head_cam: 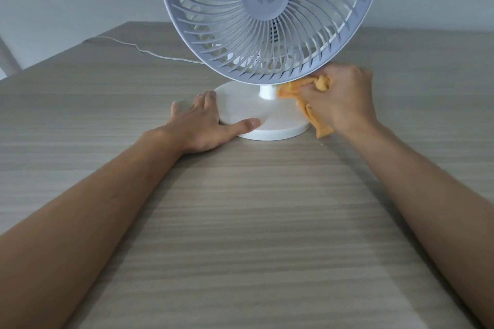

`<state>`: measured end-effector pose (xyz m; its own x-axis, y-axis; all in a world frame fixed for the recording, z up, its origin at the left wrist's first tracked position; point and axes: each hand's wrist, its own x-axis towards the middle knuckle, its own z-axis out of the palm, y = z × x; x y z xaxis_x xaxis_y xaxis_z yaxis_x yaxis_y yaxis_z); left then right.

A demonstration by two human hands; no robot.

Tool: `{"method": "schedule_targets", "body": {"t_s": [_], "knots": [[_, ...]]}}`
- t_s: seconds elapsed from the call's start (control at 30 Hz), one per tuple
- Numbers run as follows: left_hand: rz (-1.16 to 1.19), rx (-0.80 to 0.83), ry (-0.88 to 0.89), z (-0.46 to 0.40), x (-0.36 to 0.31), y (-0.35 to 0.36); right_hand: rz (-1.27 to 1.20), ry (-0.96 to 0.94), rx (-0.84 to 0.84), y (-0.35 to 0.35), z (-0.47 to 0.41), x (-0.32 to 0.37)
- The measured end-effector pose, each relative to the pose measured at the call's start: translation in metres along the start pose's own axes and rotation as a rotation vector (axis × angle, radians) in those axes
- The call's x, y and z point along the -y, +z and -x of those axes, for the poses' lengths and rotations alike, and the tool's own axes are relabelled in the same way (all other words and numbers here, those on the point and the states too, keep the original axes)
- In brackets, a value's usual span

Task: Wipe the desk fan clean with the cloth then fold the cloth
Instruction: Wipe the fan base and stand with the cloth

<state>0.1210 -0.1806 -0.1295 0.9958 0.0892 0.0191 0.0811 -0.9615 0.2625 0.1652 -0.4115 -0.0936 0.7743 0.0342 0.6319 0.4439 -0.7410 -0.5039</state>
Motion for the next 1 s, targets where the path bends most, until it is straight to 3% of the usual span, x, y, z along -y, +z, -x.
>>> {"method": "schedule_targets", "body": {"t_s": [0.07,0.2,0.33,0.53,0.63,0.77,1.0], "knots": [[0.013,0.007,0.0,0.001,0.0,0.0,0.05,-0.019,0.058,0.007,-0.003,-0.002],[0.012,-0.007,0.001,0.001,0.0,-0.002,0.127,-0.057,0.432,0.014,0.003,-0.004],[-0.006,-0.018,0.017,0.001,0.001,0.001,0.025,0.028,0.486,-0.004,0.002,-0.005],[-0.022,-0.023,0.038,0.0,0.003,0.001,-0.104,0.008,0.648,-0.022,0.011,0.005],[-0.036,-0.005,0.055,0.001,0.004,0.001,-0.142,-0.018,0.638,-0.022,0.016,0.005],[-0.025,0.022,0.044,0.002,0.003,-0.001,-0.029,-0.051,0.456,-0.011,0.015,-0.001],[-0.012,0.011,0.052,0.003,0.002,-0.002,0.079,0.09,0.294,0.028,-0.018,-0.018]]}}
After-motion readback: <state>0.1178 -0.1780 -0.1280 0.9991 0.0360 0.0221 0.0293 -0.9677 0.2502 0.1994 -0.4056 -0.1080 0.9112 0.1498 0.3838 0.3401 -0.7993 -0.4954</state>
